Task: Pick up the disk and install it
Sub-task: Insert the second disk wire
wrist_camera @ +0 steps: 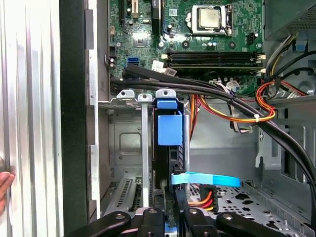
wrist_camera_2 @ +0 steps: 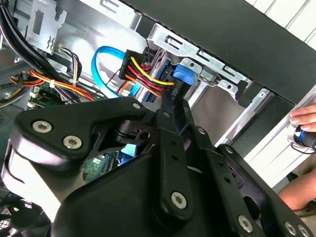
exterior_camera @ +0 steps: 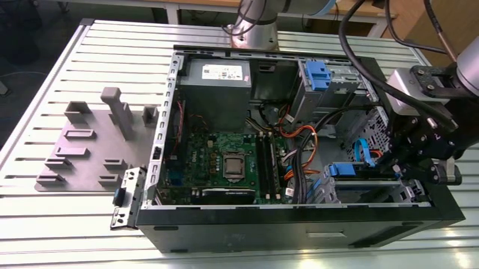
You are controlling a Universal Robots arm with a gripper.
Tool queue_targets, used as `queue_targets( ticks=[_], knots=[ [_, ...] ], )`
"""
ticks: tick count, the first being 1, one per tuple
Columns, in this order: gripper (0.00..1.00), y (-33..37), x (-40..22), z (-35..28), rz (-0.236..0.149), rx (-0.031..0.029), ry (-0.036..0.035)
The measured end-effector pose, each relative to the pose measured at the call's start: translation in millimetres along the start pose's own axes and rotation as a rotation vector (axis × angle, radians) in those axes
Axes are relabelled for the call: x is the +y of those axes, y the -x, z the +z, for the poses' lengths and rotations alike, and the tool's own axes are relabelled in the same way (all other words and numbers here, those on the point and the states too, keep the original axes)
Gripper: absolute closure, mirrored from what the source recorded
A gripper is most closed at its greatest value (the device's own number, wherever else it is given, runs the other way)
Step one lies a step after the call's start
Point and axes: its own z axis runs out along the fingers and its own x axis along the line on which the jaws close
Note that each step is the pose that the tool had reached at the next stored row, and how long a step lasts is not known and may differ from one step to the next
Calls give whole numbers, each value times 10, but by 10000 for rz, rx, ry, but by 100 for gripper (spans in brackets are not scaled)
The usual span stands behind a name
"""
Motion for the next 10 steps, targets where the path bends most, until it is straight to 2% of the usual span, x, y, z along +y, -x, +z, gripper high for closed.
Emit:
queue_targets(
  ticks=[10],
  knots=[
    [77, 51, -38, 23, -76, -1, 3]
  ],
)
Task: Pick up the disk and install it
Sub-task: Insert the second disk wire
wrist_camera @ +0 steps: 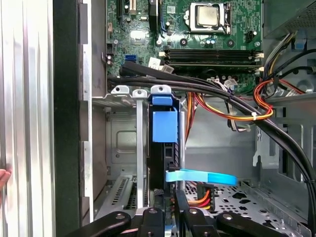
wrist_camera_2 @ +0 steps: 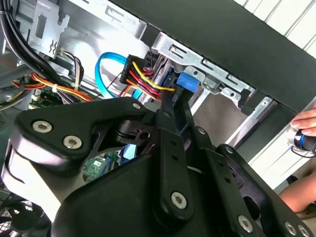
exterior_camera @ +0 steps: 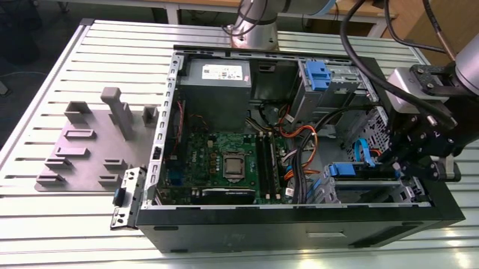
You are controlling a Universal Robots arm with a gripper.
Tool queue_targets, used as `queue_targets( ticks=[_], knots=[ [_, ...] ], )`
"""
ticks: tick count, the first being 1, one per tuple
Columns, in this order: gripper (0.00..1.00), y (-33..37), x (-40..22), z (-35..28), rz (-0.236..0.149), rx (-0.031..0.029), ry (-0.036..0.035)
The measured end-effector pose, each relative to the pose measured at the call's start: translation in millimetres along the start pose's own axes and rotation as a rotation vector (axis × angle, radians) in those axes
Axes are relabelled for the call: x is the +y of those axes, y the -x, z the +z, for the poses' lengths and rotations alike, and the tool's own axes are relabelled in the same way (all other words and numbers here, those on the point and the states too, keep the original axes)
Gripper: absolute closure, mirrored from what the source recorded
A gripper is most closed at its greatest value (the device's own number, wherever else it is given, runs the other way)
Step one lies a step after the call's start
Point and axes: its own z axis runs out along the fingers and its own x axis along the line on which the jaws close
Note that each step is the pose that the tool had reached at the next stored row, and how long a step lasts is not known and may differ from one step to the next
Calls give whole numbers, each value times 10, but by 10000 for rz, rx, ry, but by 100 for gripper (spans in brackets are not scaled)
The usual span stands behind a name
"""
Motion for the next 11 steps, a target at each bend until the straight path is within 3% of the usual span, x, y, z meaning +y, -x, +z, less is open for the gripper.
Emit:
queue_targets(
  ticks=[11],
  knots=[
    [77, 22, -35, 15, -34, 0, 1]
  ],
)
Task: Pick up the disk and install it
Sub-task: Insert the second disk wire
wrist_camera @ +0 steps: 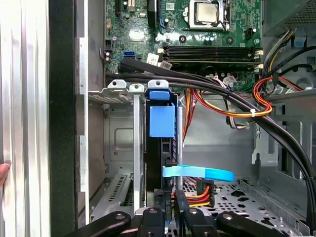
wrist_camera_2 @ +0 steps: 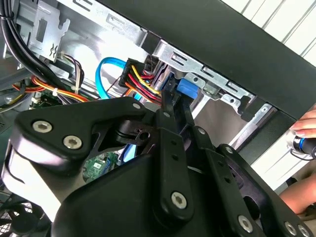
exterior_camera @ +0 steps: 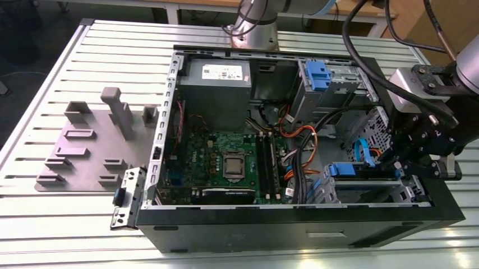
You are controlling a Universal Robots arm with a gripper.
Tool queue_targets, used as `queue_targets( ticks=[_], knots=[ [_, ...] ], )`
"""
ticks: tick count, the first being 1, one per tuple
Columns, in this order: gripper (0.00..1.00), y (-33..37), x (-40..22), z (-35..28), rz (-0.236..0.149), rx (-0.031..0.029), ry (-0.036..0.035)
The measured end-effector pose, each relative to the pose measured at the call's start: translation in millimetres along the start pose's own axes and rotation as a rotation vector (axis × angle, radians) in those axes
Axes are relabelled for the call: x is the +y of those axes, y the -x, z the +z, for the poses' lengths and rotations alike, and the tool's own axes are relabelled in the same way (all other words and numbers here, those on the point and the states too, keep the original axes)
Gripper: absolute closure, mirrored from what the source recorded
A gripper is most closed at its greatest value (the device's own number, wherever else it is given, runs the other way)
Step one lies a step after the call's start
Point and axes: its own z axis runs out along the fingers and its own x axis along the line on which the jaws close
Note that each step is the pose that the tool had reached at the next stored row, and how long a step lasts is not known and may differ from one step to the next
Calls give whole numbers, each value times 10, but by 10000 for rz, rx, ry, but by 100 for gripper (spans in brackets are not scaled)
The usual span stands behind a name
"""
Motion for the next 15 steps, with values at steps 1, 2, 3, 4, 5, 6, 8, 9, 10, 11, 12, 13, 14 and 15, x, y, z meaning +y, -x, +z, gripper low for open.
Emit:
queue_targets(
  ticks=[1, 2, 3, 4, 5, 6, 8, 9, 10, 11, 12, 13, 14, 15],
  knots=[
    [78, 0, 0, 0, 0, 1, 0],
    [78, 0, 0, 0, 0, 2, 0],
    [84, 0, 0, 0, 0, 2, 0],
    [84, 0, 0, 0, 0, 1, 0],
    [84, 1, 0, 0, 0, 0, 0],
    [84, 0, 0, 0, -1, 1, 0],
    [84, 1, -1, 1, -1, 1, 0],
    [84, 1, -1, 1, 0, 0, 0],
    [84, 1, 0, 0, 0, -13, 0],
    [84, 1, 3, 0, 0, -38, 0],
    [84, 1, 8, 1, 0, -57, -1],
    [84, 1, 12, 0, 0, -69, -5],
    [84, 1, 16, -3, 0, -75, -10],
    [84, 1, 21, -5, -1, -75, -16]
  ],
)
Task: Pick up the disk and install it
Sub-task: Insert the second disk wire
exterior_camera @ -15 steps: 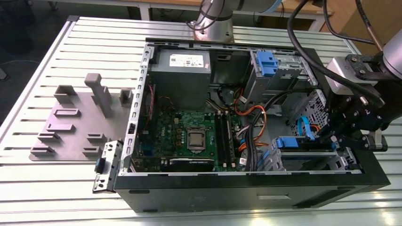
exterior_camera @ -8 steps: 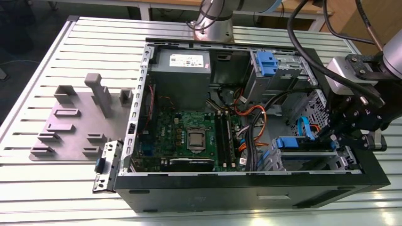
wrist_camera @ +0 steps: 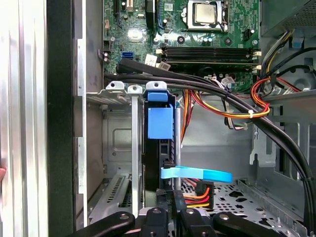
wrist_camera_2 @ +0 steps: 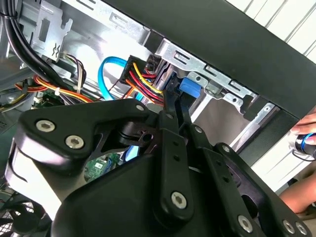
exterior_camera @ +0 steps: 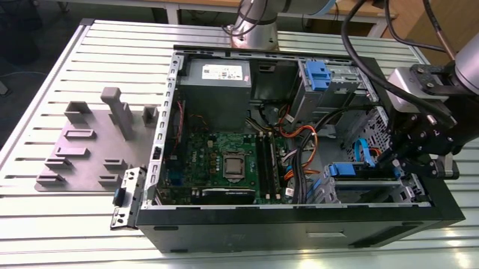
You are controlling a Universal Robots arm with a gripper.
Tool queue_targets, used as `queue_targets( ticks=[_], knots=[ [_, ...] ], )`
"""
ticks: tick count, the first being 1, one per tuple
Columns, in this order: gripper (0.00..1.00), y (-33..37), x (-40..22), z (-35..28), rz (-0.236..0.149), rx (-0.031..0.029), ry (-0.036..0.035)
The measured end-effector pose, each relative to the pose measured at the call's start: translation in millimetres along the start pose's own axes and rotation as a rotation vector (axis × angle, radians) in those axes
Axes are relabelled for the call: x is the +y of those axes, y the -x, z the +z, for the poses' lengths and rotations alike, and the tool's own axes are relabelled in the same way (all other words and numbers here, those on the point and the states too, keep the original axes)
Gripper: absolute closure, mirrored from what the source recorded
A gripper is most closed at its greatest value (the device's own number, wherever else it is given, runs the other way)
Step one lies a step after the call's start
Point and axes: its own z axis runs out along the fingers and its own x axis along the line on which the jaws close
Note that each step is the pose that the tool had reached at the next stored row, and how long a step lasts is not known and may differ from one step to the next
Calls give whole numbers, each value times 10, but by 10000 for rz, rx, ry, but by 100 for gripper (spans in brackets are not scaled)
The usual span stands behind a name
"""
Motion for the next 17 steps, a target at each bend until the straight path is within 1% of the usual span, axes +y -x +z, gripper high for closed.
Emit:
queue_targets(
  ticks=[5, 9, 14, 17],
  knots=[
    [84, 0, 34, -3, -2, 0, -36],
    [84, -3, 76, -2, -3, -3, -70],
    [84, -2, 79, 8, -3, 0, -72],
    [84, -4, 80, 30, -3, -1, -72]
  ],
)
